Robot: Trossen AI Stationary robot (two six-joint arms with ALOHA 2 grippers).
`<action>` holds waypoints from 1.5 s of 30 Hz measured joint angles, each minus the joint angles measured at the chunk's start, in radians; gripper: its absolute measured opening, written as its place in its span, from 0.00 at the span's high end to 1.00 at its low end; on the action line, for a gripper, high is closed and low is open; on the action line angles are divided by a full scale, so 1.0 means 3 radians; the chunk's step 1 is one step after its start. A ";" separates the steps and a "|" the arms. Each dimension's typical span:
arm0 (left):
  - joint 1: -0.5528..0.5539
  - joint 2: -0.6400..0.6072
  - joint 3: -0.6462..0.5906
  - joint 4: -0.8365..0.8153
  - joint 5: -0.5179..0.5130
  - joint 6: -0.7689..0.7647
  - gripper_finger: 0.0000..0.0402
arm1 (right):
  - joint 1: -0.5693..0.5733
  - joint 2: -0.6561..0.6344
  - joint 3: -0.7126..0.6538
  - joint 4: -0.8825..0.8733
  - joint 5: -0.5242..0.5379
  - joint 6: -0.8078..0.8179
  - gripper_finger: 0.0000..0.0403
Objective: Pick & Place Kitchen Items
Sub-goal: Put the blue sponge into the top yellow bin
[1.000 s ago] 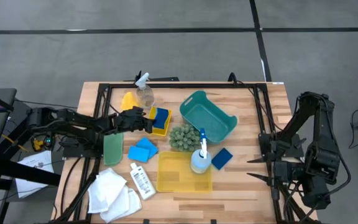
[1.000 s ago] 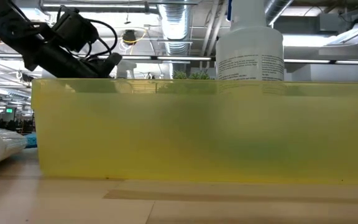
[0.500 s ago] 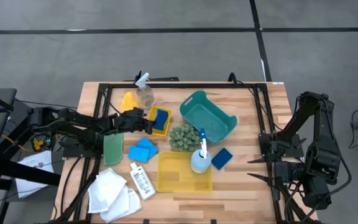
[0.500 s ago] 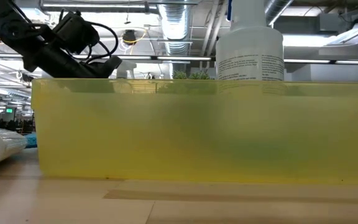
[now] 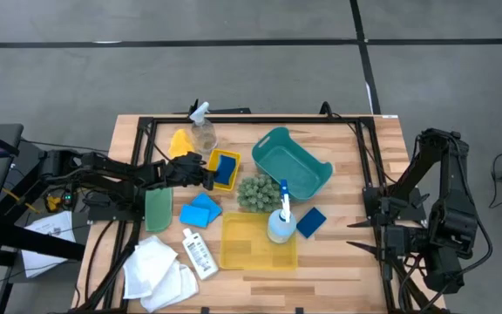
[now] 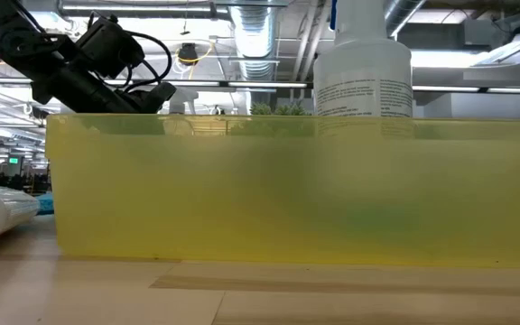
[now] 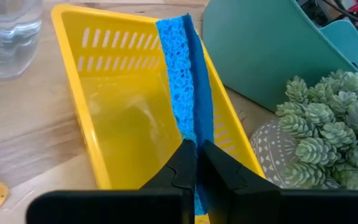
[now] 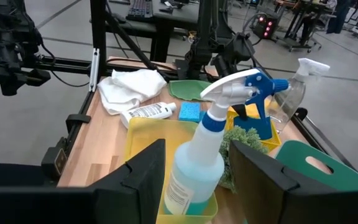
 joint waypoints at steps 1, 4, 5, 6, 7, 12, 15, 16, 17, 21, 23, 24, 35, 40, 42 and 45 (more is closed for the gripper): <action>0.0000 0.0000 0.0000 -0.0003 0.0000 0.0000 0.99 | 0.0000 0.0000 0.0000 0.0000 0.0000 0.0000 0.58; 0.0000 0.0000 0.0000 0.0000 -0.0027 0.0000 0.98 | 0.0000 0.0000 0.0000 0.0000 0.0000 0.0000 0.58; -0.0002 0.0000 0.0000 -0.0001 -0.0057 0.0001 0.97 | 0.0000 0.0000 0.0000 -0.0002 0.0000 0.0000 0.58; -0.0003 0.0000 0.0000 0.0001 -0.0081 0.0007 0.96 | 0.0000 0.0000 0.0000 -0.0005 0.0000 0.0000 0.58; -0.0011 0.0000 0.0000 0.0000 -0.0102 0.0021 0.96 | 0.0000 0.0000 0.0000 -0.0010 0.0000 0.0000 0.58; -0.0082 0.0000 0.0000 0.0000 -0.0210 0.0076 0.92 | 0.0000 0.0000 0.0000 -0.0010 0.0000 0.0003 0.58; -0.0122 0.0000 0.0000 0.0000 -0.0264 0.0078 0.90 | 0.0000 0.0000 0.0000 -0.0011 0.0000 0.0001 0.58; -0.0129 0.0000 0.0000 0.0000 -0.0270 0.0078 0.89 | 0.0000 0.0000 0.0000 -0.0011 0.0000 0.0001 0.58; -0.0129 0.0000 0.0000 0.0000 -0.0275 0.0078 0.88 | 0.0000 0.0000 0.0000 -0.0012 0.0000 0.0001 0.58; -0.0129 0.0000 0.0000 0.0000 -0.0286 0.0076 0.83 | 0.0000 0.0000 0.0000 -0.0012 0.0000 0.0002 0.58; -0.0129 0.0000 0.0000 0.0000 -0.0309 0.0089 0.80 | 0.0000 0.0000 0.0000 -0.0017 0.0000 0.0020 0.58; -0.0129 0.0000 0.0000 0.0000 -0.0312 0.0097 0.79 | 0.0000 0.0000 0.0000 -0.0025 0.0000 0.0023 0.58; -0.0129 0.0000 0.0000 0.0000 -0.0401 0.0158 0.68 | -0.0001 0.0001 0.0000 -0.0036 0.0000 0.0024 0.58; -0.0129 0.0000 0.0000 0.0002 -0.0401 0.0162 0.68 | -0.0001 0.0001 0.0000 -0.0036 0.0000 0.0024 0.58; -0.0129 0.0000 0.0001 0.0002 -0.0381 0.0177 0.68 | -0.0001 0.0001 0.0000 -0.0035 0.0000 0.0024 0.58; -0.0129 0.0000 0.0001 0.0001 -0.0339 0.0179 0.68 | -0.0001 0.0001 0.0000 -0.0036 0.0000 0.0024 0.58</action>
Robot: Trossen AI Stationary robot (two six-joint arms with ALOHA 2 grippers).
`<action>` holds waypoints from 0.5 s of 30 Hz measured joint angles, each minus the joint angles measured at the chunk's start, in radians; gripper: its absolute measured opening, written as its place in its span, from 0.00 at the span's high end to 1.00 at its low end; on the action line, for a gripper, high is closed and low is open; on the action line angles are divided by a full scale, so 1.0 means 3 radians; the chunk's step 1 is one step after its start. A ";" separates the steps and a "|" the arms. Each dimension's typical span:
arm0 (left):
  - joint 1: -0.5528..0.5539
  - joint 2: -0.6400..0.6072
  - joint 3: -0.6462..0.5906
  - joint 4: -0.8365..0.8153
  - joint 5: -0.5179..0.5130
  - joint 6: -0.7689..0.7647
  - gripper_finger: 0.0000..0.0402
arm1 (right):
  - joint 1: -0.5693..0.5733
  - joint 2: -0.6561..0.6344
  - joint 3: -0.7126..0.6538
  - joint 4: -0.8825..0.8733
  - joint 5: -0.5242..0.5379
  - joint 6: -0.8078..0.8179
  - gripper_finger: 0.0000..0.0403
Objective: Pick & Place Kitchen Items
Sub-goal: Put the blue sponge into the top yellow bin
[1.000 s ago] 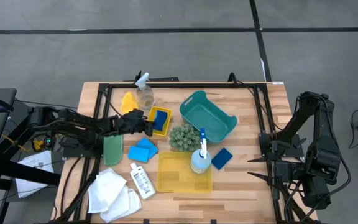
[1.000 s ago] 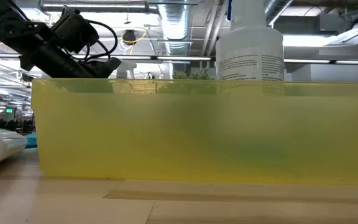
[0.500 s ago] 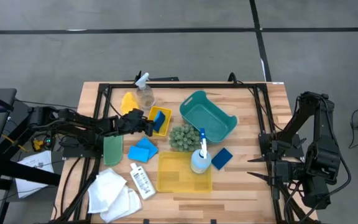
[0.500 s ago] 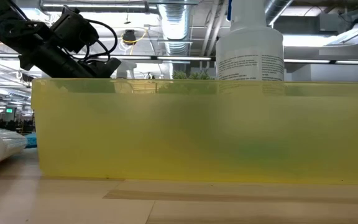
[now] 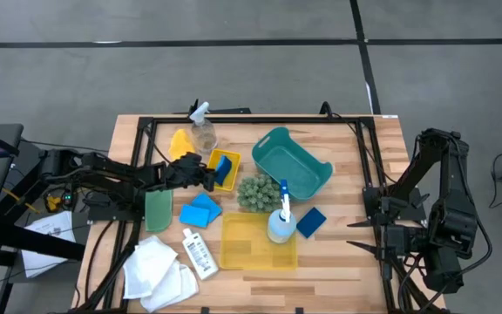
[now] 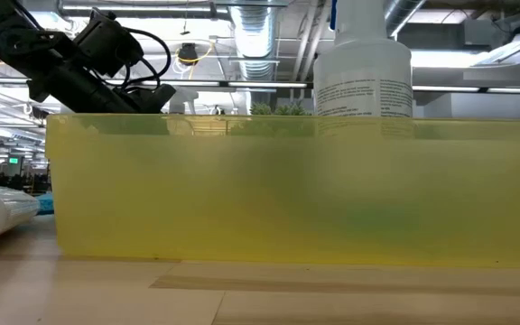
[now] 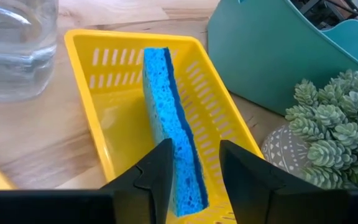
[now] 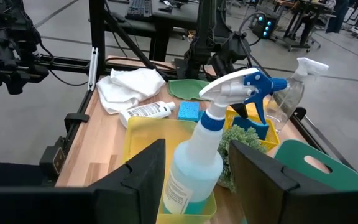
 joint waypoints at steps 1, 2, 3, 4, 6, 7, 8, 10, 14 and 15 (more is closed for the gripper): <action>0.0000 0.0000 0.0000 0.0000 0.0006 0.0001 0.68 | 0.0000 0.0000 0.0000 0.0001 0.0000 0.0000 0.58; 0.0000 0.0000 0.0000 -0.0001 0.0039 0.0003 0.68 | -0.0003 0.0000 0.0000 -0.0001 0.0000 0.0000 0.58; 0.0000 0.0000 0.0000 -0.0001 0.0080 0.0004 0.68 | -0.0004 0.0000 0.0000 -0.0002 0.0000 0.0000 0.58; 0.0000 0.0000 0.0000 -0.0005 0.0091 0.0005 0.68 | -0.0004 0.0000 0.0000 -0.0008 0.0000 0.0000 0.58; 0.0000 0.0000 0.0000 -0.0034 0.0093 0.0006 0.68 | -0.0004 0.0000 0.0000 -0.0012 0.0000 0.0000 0.58; 0.0000 0.0000 0.0000 -0.0051 0.0083 0.0007 0.68 | -0.0004 0.0000 0.0000 -0.0013 0.0000 0.0000 0.58; 0.0000 0.0000 0.0001 -0.0058 0.0061 0.0006 0.68 | -0.0004 0.0000 0.0000 -0.0013 0.0000 0.0000 0.58; 0.0000 0.0000 0.0000 -0.0056 0.0001 0.0007 0.68 | -0.0004 0.0000 0.0000 -0.0012 0.0000 0.0007 0.58; 0.0000 0.0000 0.0000 -0.0057 0.0011 0.0007 0.68 | -0.0004 0.0000 0.0000 -0.0012 0.0000 0.0034 0.58; 0.0000 0.0000 0.0001 -0.0059 0.0040 0.0007 0.68 | -0.0004 0.0000 0.0000 -0.0013 0.0000 0.0034 0.58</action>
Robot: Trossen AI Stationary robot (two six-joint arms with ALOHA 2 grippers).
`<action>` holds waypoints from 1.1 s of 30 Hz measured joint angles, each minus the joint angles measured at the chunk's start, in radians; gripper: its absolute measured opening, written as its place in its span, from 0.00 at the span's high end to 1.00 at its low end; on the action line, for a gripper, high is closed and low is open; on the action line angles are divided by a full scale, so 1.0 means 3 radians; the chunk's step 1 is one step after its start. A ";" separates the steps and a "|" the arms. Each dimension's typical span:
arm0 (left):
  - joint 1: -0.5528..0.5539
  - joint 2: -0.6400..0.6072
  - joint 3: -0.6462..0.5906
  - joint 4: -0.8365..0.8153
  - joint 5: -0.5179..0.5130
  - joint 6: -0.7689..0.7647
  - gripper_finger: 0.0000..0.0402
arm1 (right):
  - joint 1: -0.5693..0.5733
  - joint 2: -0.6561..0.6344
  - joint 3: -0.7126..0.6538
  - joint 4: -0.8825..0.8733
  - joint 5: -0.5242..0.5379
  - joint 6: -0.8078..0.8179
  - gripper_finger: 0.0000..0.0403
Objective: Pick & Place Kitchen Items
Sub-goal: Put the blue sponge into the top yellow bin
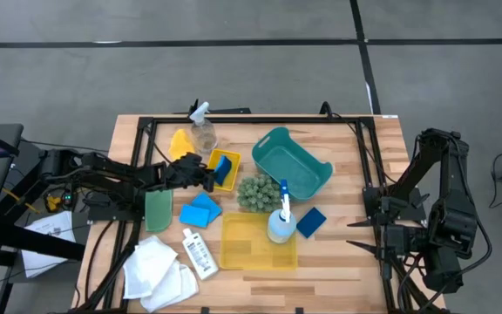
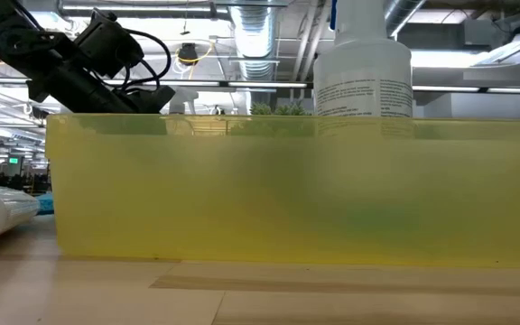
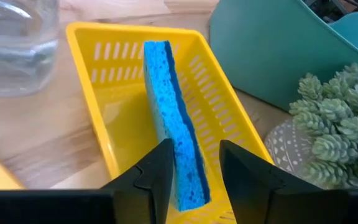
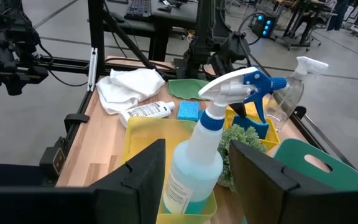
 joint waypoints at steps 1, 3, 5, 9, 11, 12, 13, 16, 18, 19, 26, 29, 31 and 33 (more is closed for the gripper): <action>0.0000 0.0000 0.0000 -0.0006 0.0020 0.0000 0.68 | 0.0000 0.0000 0.0000 0.0000 0.0000 0.0000 0.58; 0.0000 -0.0001 0.0000 -0.0027 0.0038 0.0001 0.70 | 0.0000 0.0000 0.0000 -0.0007 0.0000 -0.0001 0.58; 0.0000 0.0000 0.0000 -0.0033 0.0045 0.0000 0.73 | 0.0000 0.0000 0.0000 -0.0026 0.0000 0.0000 0.58; 0.0000 0.0000 0.0000 -0.0033 0.0045 0.0000 0.78 | 0.0000 0.0000 -0.0001 -0.0027 0.0000 0.0000 0.58; 0.0000 0.0000 0.0000 -0.0046 0.0045 -0.0007 0.81 | 0.0000 0.0000 0.0000 -0.0027 0.0000 0.0007 0.58; 0.0000 0.0000 0.0000 -0.0058 0.0045 -0.0009 0.84 | 0.0000 0.0000 -0.0001 -0.0034 0.0000 0.0017 0.58; 0.0000 -0.0001 0.0000 -0.0068 0.0045 -0.0010 0.86 | 0.0000 0.0000 0.0000 -0.0041 0.0000 0.0025 0.58; 0.0000 -0.0001 0.0000 -0.0088 0.0045 -0.0021 0.95 | 0.0000 0.0000 -0.0001 -0.0042 0.0000 0.0025 0.58; 0.0000 -0.0001 0.0000 -0.0090 0.0045 -0.0024 0.98 | 0.0000 0.0000 -0.0001 -0.0050 0.0000 0.0025 0.58; 0.0000 -0.0001 0.0000 -0.0090 0.0044 -0.0029 0.98 | 0.0000 0.0000 0.0000 -0.0050 0.0000 0.0025 0.58; 0.0001 -0.0001 0.0000 0.0074 0.0022 -0.0098 0.99 | 0.0000 0.0000 -0.0001 -0.0050 0.0000 0.0025 0.58; 0.0001 -0.0001 -0.0001 0.0171 0.0054 -0.0101 1.00 | 0.0001 0.0000 -0.0001 -0.0050 0.0000 0.0025 0.58; 0.0001 -0.0001 0.0000 0.0204 0.0078 -0.0121 1.00 | 0.0001 0.0000 -0.0001 -0.0049 -0.0002 0.0025 0.58; 0.0001 -0.0001 0.0000 0.0197 0.0124 -0.0136 1.00 | 0.0001 0.0000 -0.0001 -0.0050 -0.0003 0.0025 0.58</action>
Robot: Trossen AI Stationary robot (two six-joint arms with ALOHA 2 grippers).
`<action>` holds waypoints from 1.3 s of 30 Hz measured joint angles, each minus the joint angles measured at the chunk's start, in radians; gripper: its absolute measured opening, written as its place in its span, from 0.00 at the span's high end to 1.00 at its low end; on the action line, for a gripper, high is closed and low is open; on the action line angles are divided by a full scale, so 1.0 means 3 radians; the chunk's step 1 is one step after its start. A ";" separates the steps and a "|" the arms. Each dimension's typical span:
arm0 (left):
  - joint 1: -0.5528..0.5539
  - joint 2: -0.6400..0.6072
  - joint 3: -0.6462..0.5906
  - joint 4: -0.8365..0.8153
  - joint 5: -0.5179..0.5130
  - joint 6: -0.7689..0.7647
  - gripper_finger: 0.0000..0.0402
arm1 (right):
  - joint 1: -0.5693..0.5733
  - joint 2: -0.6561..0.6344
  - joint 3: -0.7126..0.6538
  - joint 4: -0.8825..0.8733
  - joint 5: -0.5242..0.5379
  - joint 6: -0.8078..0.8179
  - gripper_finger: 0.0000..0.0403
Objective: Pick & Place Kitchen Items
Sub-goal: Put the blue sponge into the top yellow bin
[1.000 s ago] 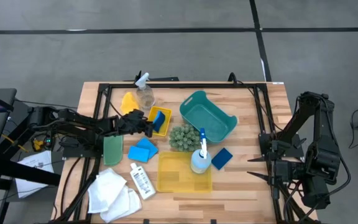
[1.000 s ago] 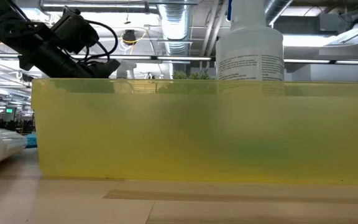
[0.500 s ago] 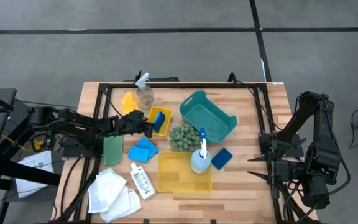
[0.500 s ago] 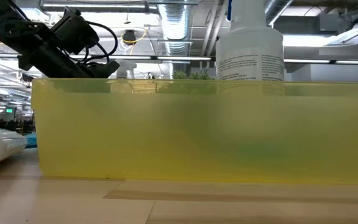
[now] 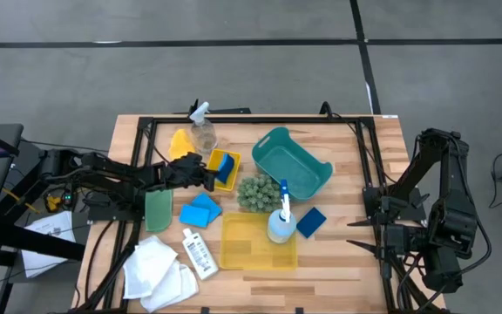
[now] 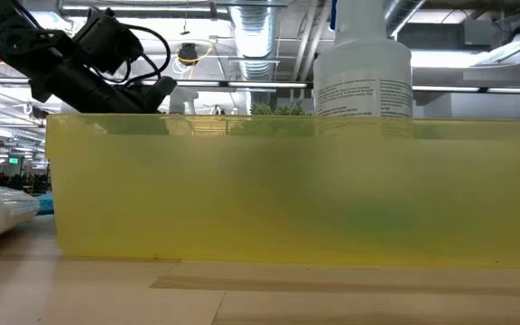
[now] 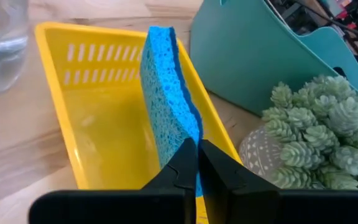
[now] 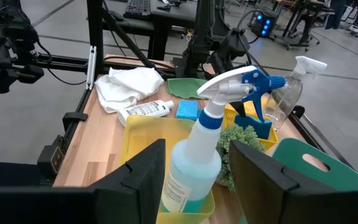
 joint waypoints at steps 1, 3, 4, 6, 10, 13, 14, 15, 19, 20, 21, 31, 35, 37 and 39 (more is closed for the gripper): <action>-0.0001 0.0000 -0.0001 0.0000 0.0003 -0.0022 1.00 | 0.0000 0.0000 0.0000 0.0001 0.0000 0.0001 0.58; -0.0018 0.0000 0.0000 -0.0005 0.0004 -0.0047 1.00 | 0.0000 0.0000 0.0000 0.0001 0.0000 0.0000 0.58; -0.0019 0.0000 0.0000 -0.0005 0.0004 -0.0048 1.00 | 0.0000 0.0000 0.0001 0.0001 -0.0001 0.0000 0.58; -0.0019 0.0000 0.0000 -0.0004 0.0007 -0.0048 1.00 | 0.0000 0.0000 0.0000 0.0000 -0.0002 0.0000 0.58; -0.0019 0.0045 0.0000 0.0023 0.0014 -0.0077 1.00 | 0.0000 0.0000 0.0000 0.0000 -0.0006 0.0000 0.58; -0.0020 0.0141 -0.0001 0.0106 0.0015 -0.0128 1.00 | 0.0000 0.0000 0.0001 -0.0009 -0.0010 0.0000 0.58; -0.0029 0.0188 -0.0001 0.0145 0.0014 -0.0152 1.00 | 0.0000 0.0000 0.0000 -0.0011 -0.0010 0.0000 0.58; -0.0051 0.0248 -0.0001 0.0207 0.0013 -0.0159 1.00 | 0.0000 0.0000 0.0000 -0.0011 -0.0010 0.0000 0.58; -0.0114 0.0435 -0.0001 0.0423 0.0000 -0.0175 1.00 | 0.0000 0.0000 0.0000 -0.0025 -0.0011 0.0000 0.58; -0.0116 0.0470 -0.0001 0.0456 -0.0014 -0.0180 1.00 | 0.0000 0.0000 0.0000 -0.0025 -0.0010 0.0000 0.58; -0.0114 0.0492 -0.0001 0.0474 -0.0020 -0.0185 1.00 | 0.0000 0.0000 0.0000 -0.0025 -0.0010 0.0000 0.58; -0.0114 0.0473 -0.0001 0.0447 -0.0029 -0.0098 0.93 | 0.0000 0.0000 0.0000 -0.0025 -0.0011 0.0000 0.58; -0.0114 0.0473 -0.0001 0.0448 -0.0037 -0.0073 0.87 | 0.0000 0.0000 0.0000 -0.0025 -0.0011 0.0000 0.58; -0.0114 0.0473 -0.0001 0.0447 -0.0040 -0.0071 0.83 | 0.0000 0.0000 0.0000 -0.0025 -0.0011 -0.0001 0.58; -0.0114 0.0473 -0.0001 0.0448 -0.0040 -0.0069 0.80 | 0.0000 0.0000 0.0000 -0.0025 -0.0011 0.0000 0.58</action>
